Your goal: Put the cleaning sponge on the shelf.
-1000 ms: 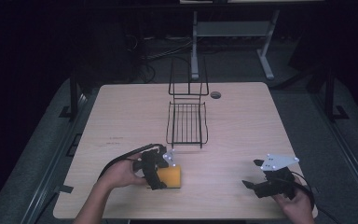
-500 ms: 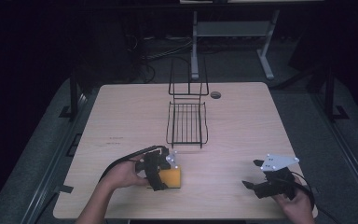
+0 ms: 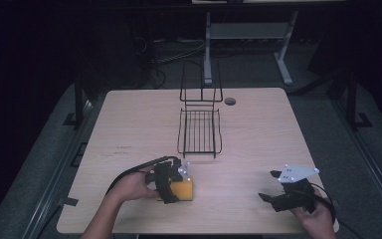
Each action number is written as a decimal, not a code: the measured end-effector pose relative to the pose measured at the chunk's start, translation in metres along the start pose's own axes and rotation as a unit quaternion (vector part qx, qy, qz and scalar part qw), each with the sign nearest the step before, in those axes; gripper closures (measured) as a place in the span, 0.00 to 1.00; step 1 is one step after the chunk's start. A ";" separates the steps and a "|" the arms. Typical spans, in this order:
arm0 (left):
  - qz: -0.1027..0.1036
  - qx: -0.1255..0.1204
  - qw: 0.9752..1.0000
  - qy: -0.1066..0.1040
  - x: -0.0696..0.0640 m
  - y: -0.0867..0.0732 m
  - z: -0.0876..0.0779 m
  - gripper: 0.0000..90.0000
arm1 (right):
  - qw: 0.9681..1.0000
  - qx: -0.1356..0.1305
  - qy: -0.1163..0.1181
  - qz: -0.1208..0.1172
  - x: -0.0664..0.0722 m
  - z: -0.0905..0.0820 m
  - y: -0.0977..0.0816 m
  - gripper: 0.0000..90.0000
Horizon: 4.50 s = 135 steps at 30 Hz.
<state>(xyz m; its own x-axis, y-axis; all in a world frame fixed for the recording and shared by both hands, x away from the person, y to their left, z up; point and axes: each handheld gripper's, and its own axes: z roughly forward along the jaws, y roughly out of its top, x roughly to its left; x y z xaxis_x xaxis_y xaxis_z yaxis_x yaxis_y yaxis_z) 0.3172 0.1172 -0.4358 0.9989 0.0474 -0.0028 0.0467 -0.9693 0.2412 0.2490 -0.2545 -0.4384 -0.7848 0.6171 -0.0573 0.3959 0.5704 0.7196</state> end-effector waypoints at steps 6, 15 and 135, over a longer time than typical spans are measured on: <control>0.000 -0.001 1.000 0.000 0.000 0.000 -0.001 0.24 | 1.000 0.001 0.000 0.000 0.000 0.000 0.000 0.17; -0.002 -0.010 1.000 0.003 0.001 -0.001 -0.005 0.24 | 1.000 0.004 0.002 -0.004 0.000 0.002 0.000 0.17; -0.005 -0.045 0.998 0.036 0.103 0.064 -0.058 0.24 | 1.000 0.008 0.005 0.012 -0.008 0.006 -0.006 0.17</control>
<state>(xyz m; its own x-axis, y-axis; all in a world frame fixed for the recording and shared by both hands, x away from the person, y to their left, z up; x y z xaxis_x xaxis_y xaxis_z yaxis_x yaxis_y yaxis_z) 0.4224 0.0736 -0.3644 0.9950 0.0777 0.0626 0.0530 -0.9431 0.3283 0.2559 -0.2600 -0.4464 -0.7802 0.6247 -0.0330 0.4224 0.5649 0.7088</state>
